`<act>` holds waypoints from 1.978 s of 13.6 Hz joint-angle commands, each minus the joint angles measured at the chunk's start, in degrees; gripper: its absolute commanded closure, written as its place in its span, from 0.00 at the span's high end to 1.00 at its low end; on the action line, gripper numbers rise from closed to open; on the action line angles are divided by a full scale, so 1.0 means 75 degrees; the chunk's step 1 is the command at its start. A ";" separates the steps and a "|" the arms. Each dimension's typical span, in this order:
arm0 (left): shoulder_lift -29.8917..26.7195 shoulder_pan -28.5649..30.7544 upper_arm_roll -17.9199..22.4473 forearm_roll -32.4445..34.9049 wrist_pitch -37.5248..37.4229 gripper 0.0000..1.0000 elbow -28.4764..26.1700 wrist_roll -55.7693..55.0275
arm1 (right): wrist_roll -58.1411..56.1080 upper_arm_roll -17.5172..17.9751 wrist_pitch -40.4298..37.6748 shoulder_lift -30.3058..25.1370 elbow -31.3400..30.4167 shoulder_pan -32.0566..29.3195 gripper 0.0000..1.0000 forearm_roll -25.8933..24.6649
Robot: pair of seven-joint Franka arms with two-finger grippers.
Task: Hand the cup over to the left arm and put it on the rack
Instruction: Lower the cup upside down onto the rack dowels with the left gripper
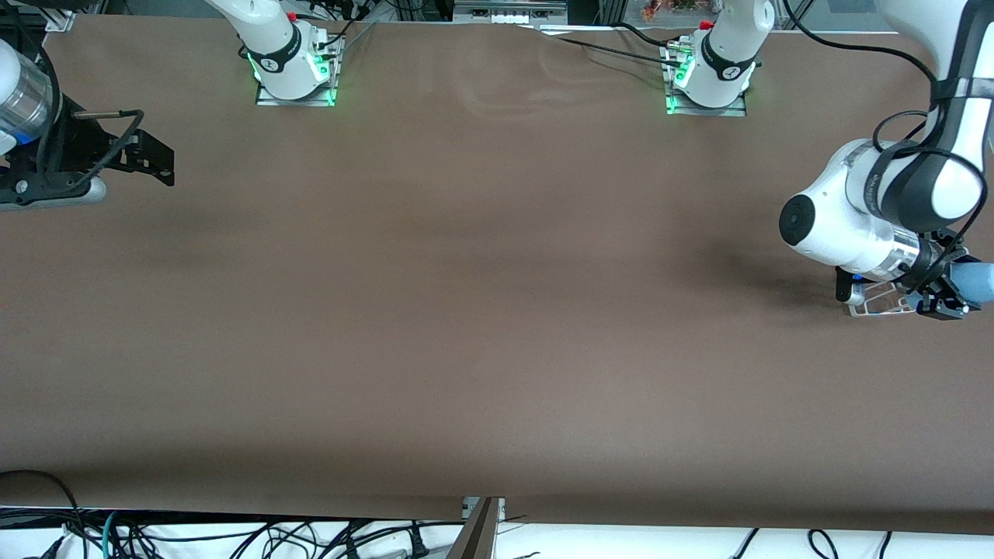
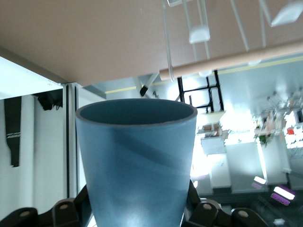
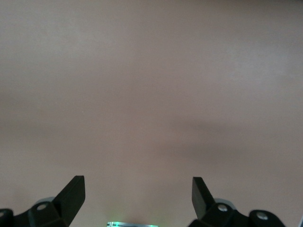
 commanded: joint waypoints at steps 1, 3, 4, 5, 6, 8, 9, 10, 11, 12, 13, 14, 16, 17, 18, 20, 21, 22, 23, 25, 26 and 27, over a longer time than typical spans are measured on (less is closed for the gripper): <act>-0.0214 0.0222 -0.0080 0.1062 0.0087 0.00 -0.0698 -0.0379 | 0.0027 0.0034 0.0102 -0.0016 -0.0072 0.0026 1.00 -0.0102; -0.0214 0.0387 -0.0080 0.1473 0.0087 0.00 -0.0921 -0.0824 | 0.0121 0.0069 0.0067 0.0032 -0.0061 0.0050 1.00 0.0073; -0.0214 0.0411 -0.0068 0.1661 0.0086 0.00 -0.1096 -0.1116 | 0.0145 0.0092 0.0021 0.0008 -0.0049 0.0061 1.00 0.0190; -0.0214 0.0446 -0.0068 0.1906 0.0063 0.00 -0.1248 -0.1386 | 0.0122 0.0093 0.0020 0.0008 0.0009 0.0085 1.00 0.0203; -0.0202 0.0527 -0.0056 0.2094 0.0074 0.00 -0.1320 -0.1597 | 0.0098 0.0093 0.0009 0.0008 0.0079 0.0096 1.00 0.0226; -0.0190 0.0552 -0.0056 0.2167 0.0051 0.00 -0.1414 -0.1681 | 0.0156 0.0139 0.0032 0.0008 0.0092 0.0178 1.00 0.0226; -0.0156 0.0575 -0.0056 0.2167 0.0051 0.00 -0.1472 -0.1809 | 0.0122 0.0140 0.0043 0.0031 0.0092 0.0179 1.00 0.0319; -0.0144 0.0587 -0.0056 0.2178 0.0040 0.00 -0.1554 -0.2042 | 0.0145 0.0140 0.0009 0.0020 0.0092 0.0179 1.00 0.0506; -0.0144 0.0587 -0.0056 0.2178 -0.0007 0.00 -0.1682 -0.2265 | 0.0145 0.0140 0.0008 0.0008 0.0092 0.0179 1.00 0.0543; -0.0144 0.0587 -0.0056 0.2178 -0.0031 0.00 -0.1753 -0.2395 | 0.0110 0.0128 0.0020 0.0043 0.0080 0.0167 1.00 0.0555; -0.0144 0.0587 -0.0056 0.2178 -0.0019 0.00 -0.1766 -0.2431 | 0.0110 0.0128 0.0032 0.0043 0.0080 0.0167 1.00 0.0589; -0.0144 0.0598 -0.0056 0.2178 -0.0019 0.00 -0.1777 -0.2443 | 0.0110 0.0139 0.0009 0.0043 0.0080 0.0179 1.00 0.0625; -0.0132 0.0634 -0.0056 0.2178 -0.0007 0.00 -0.1824 -0.2618 | 0.0075 0.0140 -0.0015 0.0032 0.0080 0.0179 1.00 0.0637; -0.0109 0.0645 -0.0056 0.2178 -0.0007 0.00 -0.1824 -0.2665 | 0.0063 0.0140 -0.0015 0.0032 0.0080 0.0179 1.00 0.0625; -0.0074 0.0645 -0.0045 0.2178 -0.0007 0.00 -0.1824 -0.2712 | 0.0051 0.0140 -0.0003 0.0032 0.0080 0.0179 1.00 0.0637; -0.0015 0.0680 -0.0021 0.2318 0.0004 0.00 -0.1847 -0.2946 | 0.0121 0.0151 -0.0015 0.0020 0.0080 0.0237 1.00 0.0637; 0.0043 0.0704 -0.0021 0.2400 0.0004 0.00 -0.1871 -0.3040 | 0.0133 0.0151 -0.0015 0.0008 0.0080 0.0284 1.00 0.0637; 0.0067 0.0704 -0.0021 0.2436 0.0004 0.00 -0.1871 -0.3076 | 0.0133 0.0151 -0.0015 0.0008 0.0092 0.0284 1.00 0.0637; 0.0079 0.0715 -0.0009 0.2448 0.0004 0.00 -0.1883 -0.3157 | 0.0145 0.0151 -0.0003 0.0008 0.0080 0.0284 1.00 0.0637; 0.0172 0.0716 -0.0009 0.2448 -0.0007 0.00 -0.1883 -0.3205 | 0.0133 0.0151 -0.0015 0.0008 0.0080 0.0284 1.00 0.0637; 0.0219 0.0704 0.0002 0.2460 -0.0007 0.00 -0.1883 -0.3298 | 0.0145 0.0151 -0.0015 0.0008 0.0080 0.0284 1.00 0.0637; 0.0266 0.0715 0.0002 0.2460 0.0004 0.00 -0.1883 -0.3357 | 0.0145 0.0151 -0.0015 0.0008 0.0080 0.0284 1.00 0.0637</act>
